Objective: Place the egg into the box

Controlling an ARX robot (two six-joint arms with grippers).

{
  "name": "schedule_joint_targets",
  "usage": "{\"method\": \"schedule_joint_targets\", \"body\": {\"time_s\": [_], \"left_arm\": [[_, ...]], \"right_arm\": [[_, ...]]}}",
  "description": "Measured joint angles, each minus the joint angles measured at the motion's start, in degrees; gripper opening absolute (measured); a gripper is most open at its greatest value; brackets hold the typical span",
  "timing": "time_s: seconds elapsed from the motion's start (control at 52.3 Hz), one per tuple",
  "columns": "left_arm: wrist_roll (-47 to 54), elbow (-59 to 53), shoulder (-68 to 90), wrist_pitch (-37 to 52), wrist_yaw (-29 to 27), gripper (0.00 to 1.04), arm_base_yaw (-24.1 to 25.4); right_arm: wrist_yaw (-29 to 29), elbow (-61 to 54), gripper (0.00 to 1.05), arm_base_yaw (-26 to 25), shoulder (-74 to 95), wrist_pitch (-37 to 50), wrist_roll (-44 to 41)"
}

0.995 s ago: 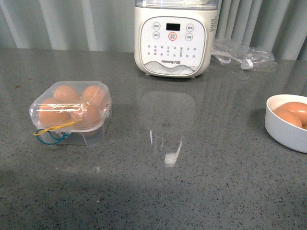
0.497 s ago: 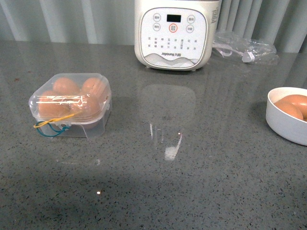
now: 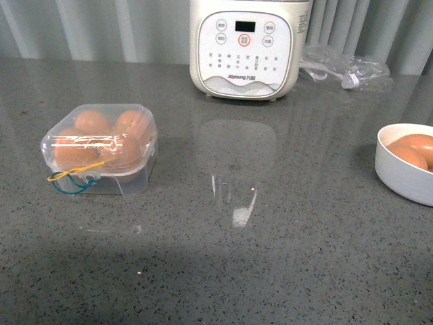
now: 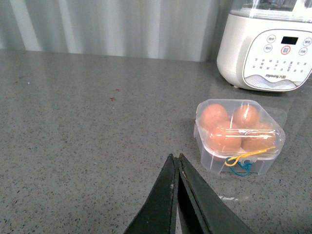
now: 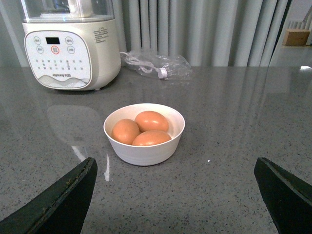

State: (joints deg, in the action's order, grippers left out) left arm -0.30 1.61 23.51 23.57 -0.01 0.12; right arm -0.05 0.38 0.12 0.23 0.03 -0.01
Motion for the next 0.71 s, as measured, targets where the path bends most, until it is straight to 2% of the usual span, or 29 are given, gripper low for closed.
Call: {"method": "schedule_joint_targets", "body": {"time_s": [0.708], "left_arm": [[0.0,0.0,-13.6,-13.5,0.0,0.04,0.0]], "right_arm": [[0.0,0.0,0.98,0.0,0.0,0.0,0.0]]}}
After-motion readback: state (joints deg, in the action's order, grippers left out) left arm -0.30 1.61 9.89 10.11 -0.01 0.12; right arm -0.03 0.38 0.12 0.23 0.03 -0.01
